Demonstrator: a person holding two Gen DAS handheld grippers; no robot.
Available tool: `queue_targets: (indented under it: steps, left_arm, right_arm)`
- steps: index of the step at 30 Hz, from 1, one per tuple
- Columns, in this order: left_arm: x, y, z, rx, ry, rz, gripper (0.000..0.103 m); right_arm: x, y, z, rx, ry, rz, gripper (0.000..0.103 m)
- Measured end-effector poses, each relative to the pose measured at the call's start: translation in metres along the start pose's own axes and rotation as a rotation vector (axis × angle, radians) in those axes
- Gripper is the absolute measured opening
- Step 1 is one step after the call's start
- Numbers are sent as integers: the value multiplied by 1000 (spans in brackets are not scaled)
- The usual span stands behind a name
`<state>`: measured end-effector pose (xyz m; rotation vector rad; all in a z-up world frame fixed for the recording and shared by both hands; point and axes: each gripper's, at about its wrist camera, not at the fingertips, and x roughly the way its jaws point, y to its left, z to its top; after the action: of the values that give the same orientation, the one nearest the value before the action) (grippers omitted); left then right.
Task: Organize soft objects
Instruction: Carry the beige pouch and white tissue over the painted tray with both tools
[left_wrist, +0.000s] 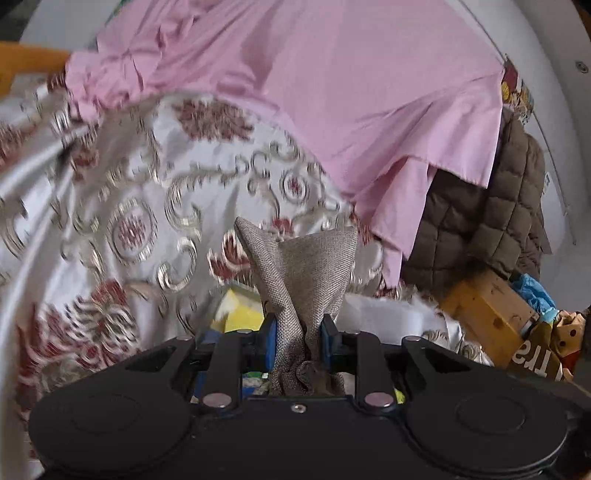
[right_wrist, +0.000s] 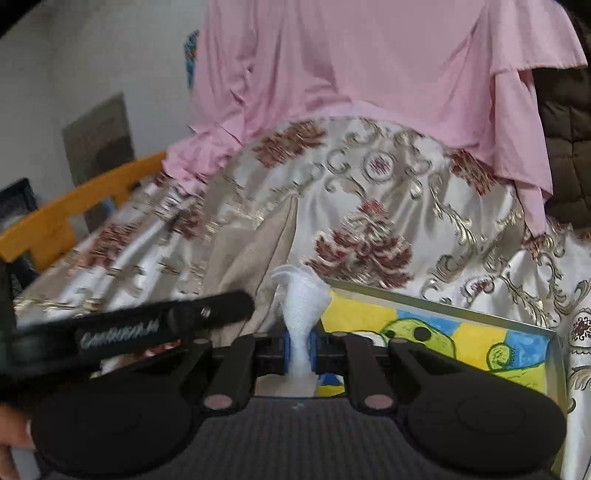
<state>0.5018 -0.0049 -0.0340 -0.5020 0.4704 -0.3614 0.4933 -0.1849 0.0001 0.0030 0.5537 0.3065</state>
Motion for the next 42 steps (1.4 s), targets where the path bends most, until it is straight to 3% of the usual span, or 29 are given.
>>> queue_targets:
  steps: [3,11,15,28,42]
  left_arm:
    - [15,6,-8,8,62,-15,25]
    - [37,23,-26,27,179,41,25]
    - [38,29,-32,43,196,68,27]
    - [36,26,-32,41,200,56,29]
    - [32,26,-32,48,211,86,43]
  right_arm:
    - [21,-8,2,39,43,-35,11]
    - [47,-11,-15,20,118,-114,12]
    - [51,-12,-19,13,141,-134,12]
    - [50,-15,-20,0,177,-133,22]
    - [45,-23,-20,26,193,-151,58]
